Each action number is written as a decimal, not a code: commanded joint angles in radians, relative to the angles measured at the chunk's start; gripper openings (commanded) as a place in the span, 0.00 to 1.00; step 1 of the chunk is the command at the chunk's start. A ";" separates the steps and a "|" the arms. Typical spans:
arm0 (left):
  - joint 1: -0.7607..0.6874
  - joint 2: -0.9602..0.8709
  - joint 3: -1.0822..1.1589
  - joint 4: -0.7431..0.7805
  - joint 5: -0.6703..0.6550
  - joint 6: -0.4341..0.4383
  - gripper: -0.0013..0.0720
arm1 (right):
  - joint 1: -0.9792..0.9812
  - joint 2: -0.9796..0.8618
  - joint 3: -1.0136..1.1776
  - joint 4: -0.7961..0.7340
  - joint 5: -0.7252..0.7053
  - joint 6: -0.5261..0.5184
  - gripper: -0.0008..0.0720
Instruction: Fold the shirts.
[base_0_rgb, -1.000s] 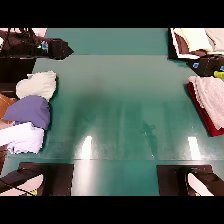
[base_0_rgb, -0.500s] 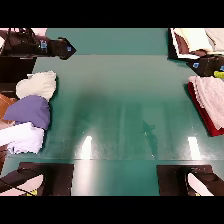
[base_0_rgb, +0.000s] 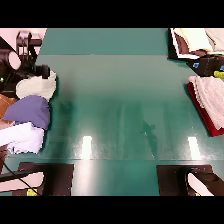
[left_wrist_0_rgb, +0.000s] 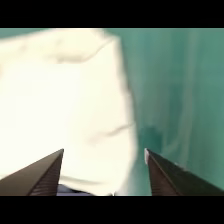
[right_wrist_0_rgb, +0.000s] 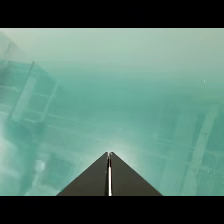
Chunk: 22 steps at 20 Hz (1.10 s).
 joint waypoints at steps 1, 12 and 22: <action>0.085 -0.102 -0.055 0.025 0.060 -0.018 0.85 | 0.001 0.000 0.001 0.000 0.000 0.000 0.03; 0.091 -0.106 -0.052 0.010 0.082 -0.017 0.06 | 0.001 0.001 0.002 0.010 0.000 0.001 0.03; -0.082 0.408 0.366 -0.026 -0.108 0.130 0.06 | 0.001 0.000 0.308 0.005 -0.010 0.001 0.03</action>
